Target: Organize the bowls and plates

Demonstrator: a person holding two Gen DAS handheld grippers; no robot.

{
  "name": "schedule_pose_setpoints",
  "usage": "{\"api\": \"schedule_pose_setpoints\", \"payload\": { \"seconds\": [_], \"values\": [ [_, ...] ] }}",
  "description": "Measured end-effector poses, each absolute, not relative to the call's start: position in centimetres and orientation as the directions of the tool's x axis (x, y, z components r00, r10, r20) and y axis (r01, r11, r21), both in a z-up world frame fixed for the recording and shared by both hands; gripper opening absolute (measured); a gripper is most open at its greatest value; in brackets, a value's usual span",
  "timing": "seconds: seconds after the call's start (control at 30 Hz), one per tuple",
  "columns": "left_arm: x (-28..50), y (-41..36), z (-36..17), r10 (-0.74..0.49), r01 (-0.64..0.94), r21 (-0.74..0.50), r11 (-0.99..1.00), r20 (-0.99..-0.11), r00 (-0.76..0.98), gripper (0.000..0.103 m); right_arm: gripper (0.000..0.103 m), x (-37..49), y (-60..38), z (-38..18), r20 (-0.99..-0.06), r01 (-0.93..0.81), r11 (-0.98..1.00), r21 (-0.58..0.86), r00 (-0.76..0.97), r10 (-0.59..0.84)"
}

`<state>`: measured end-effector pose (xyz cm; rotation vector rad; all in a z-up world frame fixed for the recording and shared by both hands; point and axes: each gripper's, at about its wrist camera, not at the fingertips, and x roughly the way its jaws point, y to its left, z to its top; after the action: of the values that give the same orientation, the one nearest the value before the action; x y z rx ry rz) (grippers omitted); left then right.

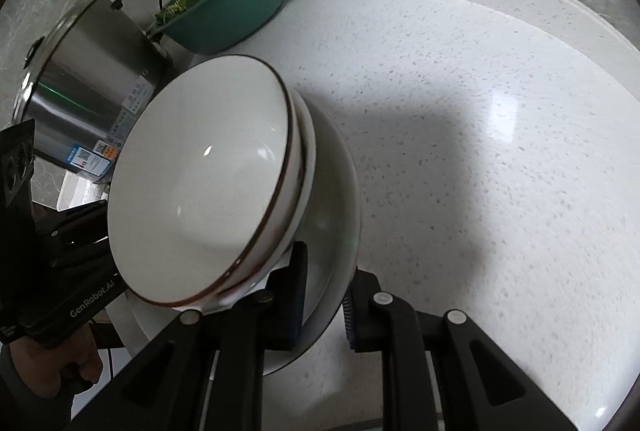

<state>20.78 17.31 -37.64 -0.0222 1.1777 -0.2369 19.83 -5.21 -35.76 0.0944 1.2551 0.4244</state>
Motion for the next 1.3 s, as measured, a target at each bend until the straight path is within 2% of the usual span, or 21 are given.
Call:
{"api": "schedule_pose_setpoints", "payload": {
  "seconds": [0.3,0.7,0.97,1.3],
  "values": [
    [18.1,14.9,-34.0,-0.242,0.26,-0.149,0.954,-0.895,0.375,0.011,0.018,16.0,-7.6,-32.4,-0.887,-0.197,0.937,0.287,0.314,0.338],
    [12.3,7.0,-30.0,-0.272,0.328,-0.144,0.934,-0.88,0.39,0.011,0.018,10.4,-13.4,-28.9,-0.872,-0.163,0.947,0.278,0.371,0.32],
    [6.9,1.2,-29.7,-0.271,0.348,-0.137,0.927,-0.887,0.375,0.011,0.018,6.2,-17.9,-28.8,-0.87,-0.151,0.947,0.283,0.374,0.32],
    [2.4,-2.2,-32.5,-0.271,0.334,-0.153,0.93,-0.9,0.342,0.012,0.018,2.6,-21.0,-30.6,-0.879,-0.139,0.946,0.293,0.35,0.324]
  ]
}}
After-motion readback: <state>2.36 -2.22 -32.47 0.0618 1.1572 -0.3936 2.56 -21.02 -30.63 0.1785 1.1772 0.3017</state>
